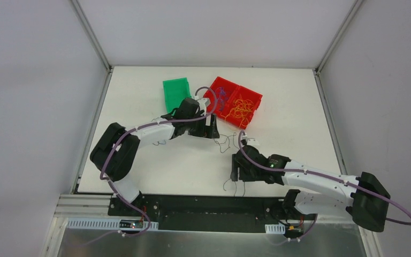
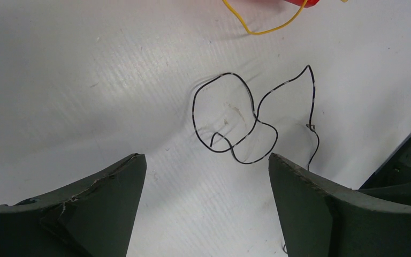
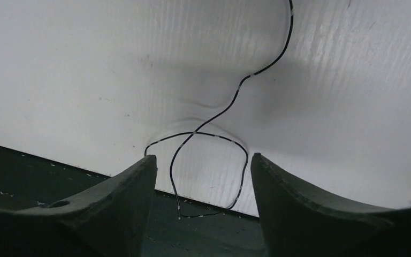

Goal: Untangle the cables

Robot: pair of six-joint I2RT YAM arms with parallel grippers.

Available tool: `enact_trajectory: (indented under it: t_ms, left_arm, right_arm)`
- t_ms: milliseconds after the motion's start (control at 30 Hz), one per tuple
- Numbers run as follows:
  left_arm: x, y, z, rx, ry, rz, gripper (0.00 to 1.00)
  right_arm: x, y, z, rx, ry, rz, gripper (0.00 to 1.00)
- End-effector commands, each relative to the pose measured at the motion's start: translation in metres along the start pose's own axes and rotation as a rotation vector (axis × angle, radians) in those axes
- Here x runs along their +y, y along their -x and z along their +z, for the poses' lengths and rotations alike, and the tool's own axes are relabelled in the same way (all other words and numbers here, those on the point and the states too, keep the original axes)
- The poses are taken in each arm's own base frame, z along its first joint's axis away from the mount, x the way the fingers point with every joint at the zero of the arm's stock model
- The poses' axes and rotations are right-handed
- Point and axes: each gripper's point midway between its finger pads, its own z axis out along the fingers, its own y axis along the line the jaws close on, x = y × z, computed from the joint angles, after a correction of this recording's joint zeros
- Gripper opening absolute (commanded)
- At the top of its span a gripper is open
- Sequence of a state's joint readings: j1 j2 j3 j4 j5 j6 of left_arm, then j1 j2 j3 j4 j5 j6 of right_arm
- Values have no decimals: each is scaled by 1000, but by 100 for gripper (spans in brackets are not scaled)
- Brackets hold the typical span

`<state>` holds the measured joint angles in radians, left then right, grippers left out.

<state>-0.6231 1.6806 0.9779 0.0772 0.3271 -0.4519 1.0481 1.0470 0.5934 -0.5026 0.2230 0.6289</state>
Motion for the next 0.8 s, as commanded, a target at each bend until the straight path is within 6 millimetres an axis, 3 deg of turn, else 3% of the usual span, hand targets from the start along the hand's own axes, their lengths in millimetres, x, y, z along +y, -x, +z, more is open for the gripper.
enact_trajectory:
  t_ms: [0,100,233,267,500,600,700,767]
  left_arm:
    - [-19,10,8,2,-68,41,86]
    - [-18,8,14,21,-71,41,84]
    - [-19,0,25,66,-78,29,77]
    - [-19,-1,27,74,-77,26,77]
    - [-18,-10,37,116,-66,8,72]
    - [-8,-16,40,133,-16,-16,63]
    - [-5,-22,44,150,0,-52,46]
    - [-5,-26,47,168,-5,-80,41]
  right_arm:
    - [9,-13,3,46,3,-13,60]
    - [11,-17,4,55,-7,-30,40]
    - [10,-12,3,23,-11,-30,4]
    - [9,-9,1,7,-12,-27,0]
    - [8,7,-10,-65,-10,-25,0]
    - [7,11,-13,-80,-14,-26,0]
    - [6,14,-13,-92,-19,-25,0]
    - [5,15,-13,-99,-24,-24,0]
